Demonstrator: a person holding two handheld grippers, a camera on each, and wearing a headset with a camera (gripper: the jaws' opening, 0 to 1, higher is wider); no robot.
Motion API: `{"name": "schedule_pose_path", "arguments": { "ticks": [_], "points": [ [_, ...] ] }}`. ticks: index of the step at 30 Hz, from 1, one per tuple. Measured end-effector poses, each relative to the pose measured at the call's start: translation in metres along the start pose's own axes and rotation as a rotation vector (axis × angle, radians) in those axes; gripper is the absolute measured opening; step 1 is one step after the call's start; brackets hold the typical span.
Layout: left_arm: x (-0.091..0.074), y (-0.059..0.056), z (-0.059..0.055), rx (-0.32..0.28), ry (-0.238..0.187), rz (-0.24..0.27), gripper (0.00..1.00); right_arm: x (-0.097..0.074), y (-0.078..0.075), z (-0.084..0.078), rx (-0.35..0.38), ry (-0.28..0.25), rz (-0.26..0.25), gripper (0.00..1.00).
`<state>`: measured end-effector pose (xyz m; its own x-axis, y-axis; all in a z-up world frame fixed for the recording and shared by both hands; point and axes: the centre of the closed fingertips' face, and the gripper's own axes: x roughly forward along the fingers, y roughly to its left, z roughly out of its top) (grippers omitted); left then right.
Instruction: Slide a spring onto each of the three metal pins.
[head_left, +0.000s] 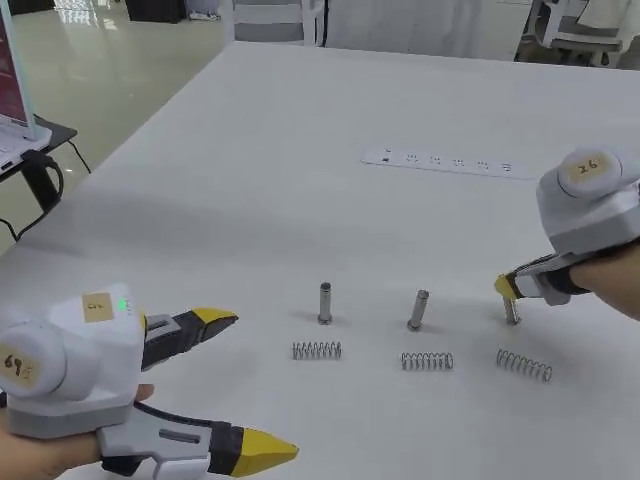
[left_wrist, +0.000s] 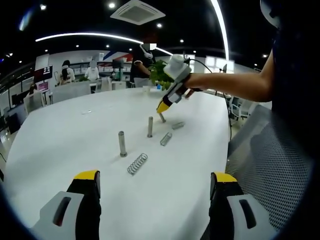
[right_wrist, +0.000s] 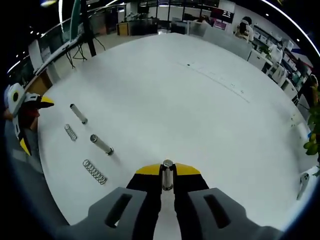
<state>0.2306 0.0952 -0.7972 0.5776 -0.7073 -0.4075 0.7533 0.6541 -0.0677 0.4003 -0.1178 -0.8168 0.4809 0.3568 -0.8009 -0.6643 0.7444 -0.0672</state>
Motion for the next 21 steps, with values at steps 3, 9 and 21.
{"name": "schedule_pose_path", "arguments": {
  "ticks": [3,9,21],
  "points": [
    [0.0,-0.001,-0.001,0.001,0.003,-0.003,0.87,-0.004,0.002,-0.002,0.005,-0.003,-0.003,0.05],
    [0.0,-0.002,0.0,0.004,0.006,-0.003,0.87,-0.013,0.003,-0.008,0.024,-0.011,-0.004,0.05],
    [0.0,-0.002,0.0,0.008,0.011,-0.004,0.87,-0.017,0.001,-0.014,0.061,-0.02,0.009,0.06]
  ]
}}
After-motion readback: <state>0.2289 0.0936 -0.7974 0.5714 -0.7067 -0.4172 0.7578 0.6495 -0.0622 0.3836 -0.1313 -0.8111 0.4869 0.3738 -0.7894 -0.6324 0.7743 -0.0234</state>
